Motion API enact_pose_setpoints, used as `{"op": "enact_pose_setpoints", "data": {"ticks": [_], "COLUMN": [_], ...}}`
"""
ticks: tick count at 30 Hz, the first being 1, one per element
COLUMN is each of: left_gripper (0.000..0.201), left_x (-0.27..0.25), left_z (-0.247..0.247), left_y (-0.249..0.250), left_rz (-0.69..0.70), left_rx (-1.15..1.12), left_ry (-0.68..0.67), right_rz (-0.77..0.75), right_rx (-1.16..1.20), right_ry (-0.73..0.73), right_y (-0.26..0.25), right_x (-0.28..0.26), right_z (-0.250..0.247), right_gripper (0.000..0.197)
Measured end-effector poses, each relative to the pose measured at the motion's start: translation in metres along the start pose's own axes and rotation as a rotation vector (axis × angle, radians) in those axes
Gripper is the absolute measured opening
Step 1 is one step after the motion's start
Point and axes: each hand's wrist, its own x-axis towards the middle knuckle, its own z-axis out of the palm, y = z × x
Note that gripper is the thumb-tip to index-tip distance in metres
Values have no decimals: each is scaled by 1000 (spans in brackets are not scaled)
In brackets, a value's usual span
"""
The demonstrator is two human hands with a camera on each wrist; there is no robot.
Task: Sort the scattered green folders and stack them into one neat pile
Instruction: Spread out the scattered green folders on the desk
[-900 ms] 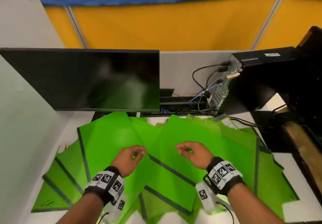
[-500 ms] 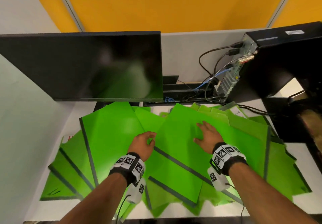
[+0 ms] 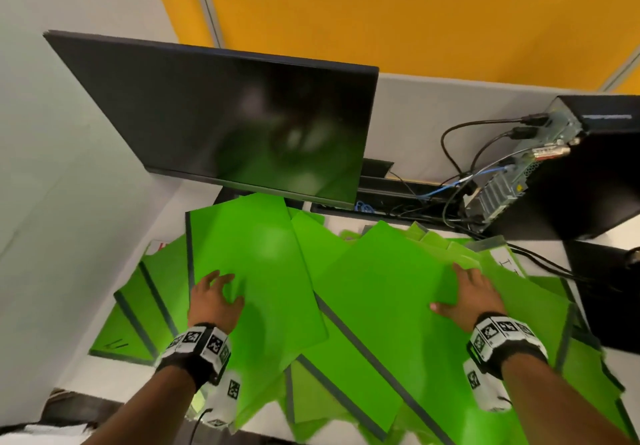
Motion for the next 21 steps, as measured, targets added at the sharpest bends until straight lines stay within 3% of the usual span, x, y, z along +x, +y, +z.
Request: {"op": "enact_pose_setpoints", "data": {"ticks": [4, 7, 10, 15, 18, 21], "left_gripper": [67, 82, 88, 100, 89, 67], "left_x": [-4, -2, 0, 6, 9, 7], "left_z": [-5, -7, -7, -6, -6, -7], "left_y": [-22, -33, -38, -47, -48, -45], "left_rz": [-210, -317, -333, -381, -417, -339], "left_rx": [11, -45, -48, -141, -257, -183], "left_ry": [23, 17, -12, -42, -89, -83], "right_rz": [-10, -1, 18, 39, 93, 138], "right_rx": [105, 116, 173, 214, 160, 155], "right_ry": [-17, 11, -1, -28, -11, 31], "right_y": [4, 5, 5, 3, 1, -2], "right_x": [2, -3, -4, -1, 0, -3], "right_z": [-5, -1, 1, 4, 8, 11], "right_gripper": [77, 84, 93, 71, 68, 76]}}
